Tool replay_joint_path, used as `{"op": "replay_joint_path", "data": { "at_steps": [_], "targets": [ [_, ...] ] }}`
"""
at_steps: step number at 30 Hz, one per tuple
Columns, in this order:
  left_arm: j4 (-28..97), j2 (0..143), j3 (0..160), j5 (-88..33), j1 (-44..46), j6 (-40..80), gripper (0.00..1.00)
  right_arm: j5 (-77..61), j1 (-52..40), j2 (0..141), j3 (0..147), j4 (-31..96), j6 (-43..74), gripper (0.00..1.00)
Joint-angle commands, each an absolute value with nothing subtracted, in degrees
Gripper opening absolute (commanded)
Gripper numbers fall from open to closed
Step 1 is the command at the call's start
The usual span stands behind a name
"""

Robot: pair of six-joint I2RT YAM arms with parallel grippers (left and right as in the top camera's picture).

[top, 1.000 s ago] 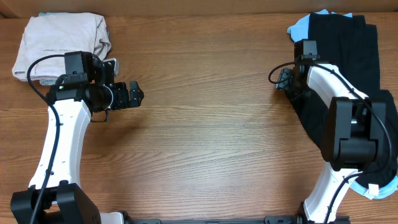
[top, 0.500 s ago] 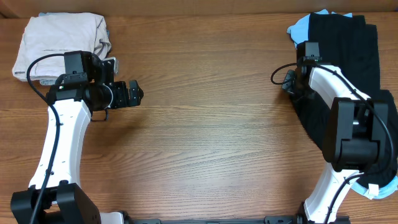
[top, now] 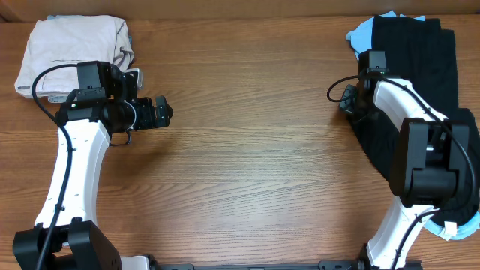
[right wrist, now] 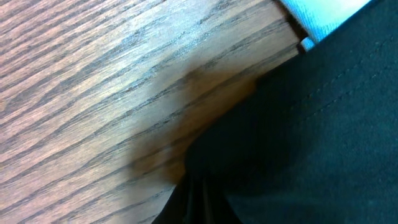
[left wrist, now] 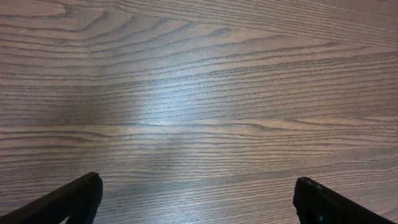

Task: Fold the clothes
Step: 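Reach the right gripper to the black shirt on the right pile and grasp it, then drag the black shirt with the right gripper to the table center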

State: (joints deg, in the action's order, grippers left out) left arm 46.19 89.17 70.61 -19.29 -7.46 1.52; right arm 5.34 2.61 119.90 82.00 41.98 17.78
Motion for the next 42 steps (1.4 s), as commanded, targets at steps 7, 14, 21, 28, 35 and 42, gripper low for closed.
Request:
{"op": "replay_joint_path", "data": {
  "at_steps": [7, 14, 21, 28, 35, 42],
  "targets": [
    [45.80, 89.58, 71.75, -18.92, -7.09, 1.26, 1.00, -1.89, 0.27, 121.62, 80.01, 43.88, 15.62, 0.04],
    [45.52, 89.58, 71.75, -18.92, -7.09, 1.26, 1.00, -3.16, -4.01, 121.49, 81.38, 44.36, 14.79, 0.04],
    [45.15, 89.58, 71.75, -18.94, -7.09, 1.28, 1.00, -6.52, -9.37, 121.34, 85.69, 48.16, 13.26, 0.04],
    [44.47, 89.58, 71.75, -18.87, -7.20, 1.23, 1.00, -10.33, -15.99, 120.20, 96.99, 57.28, 13.06, 0.04],
    [42.63, 89.58, 71.77, -15.86, -7.20, 1.26, 1.00, -10.85, -26.76, 120.01, 108.49, 63.02, 13.30, 0.04],
    [42.22, 89.56, 71.81, -12.03, -8.58, 1.28, 1.00, -12.01, -38.61, 120.01, 111.77, 63.77, 13.98, 0.04]
  ]
}}
